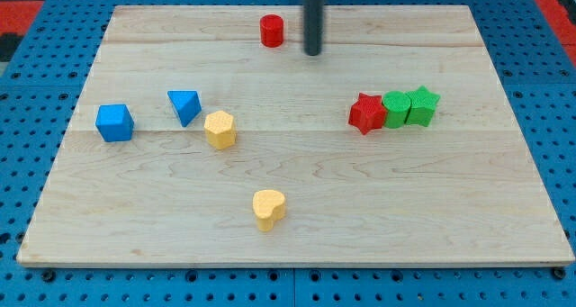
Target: Adjust the green circle diagonally top left to the green star
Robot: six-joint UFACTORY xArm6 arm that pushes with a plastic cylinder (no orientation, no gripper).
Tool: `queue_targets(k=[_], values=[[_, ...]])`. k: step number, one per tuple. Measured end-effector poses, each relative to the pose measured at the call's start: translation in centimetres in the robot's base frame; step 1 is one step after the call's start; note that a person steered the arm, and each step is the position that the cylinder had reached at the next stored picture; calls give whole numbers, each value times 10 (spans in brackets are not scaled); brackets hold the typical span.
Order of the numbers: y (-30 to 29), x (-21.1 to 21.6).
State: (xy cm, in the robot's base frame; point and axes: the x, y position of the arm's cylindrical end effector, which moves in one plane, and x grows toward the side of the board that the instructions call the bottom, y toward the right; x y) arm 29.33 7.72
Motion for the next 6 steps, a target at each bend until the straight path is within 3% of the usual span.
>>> queue_targets(k=[1, 2, 3, 6], values=[[85, 17], [143, 88], [168, 127], [26, 134]])
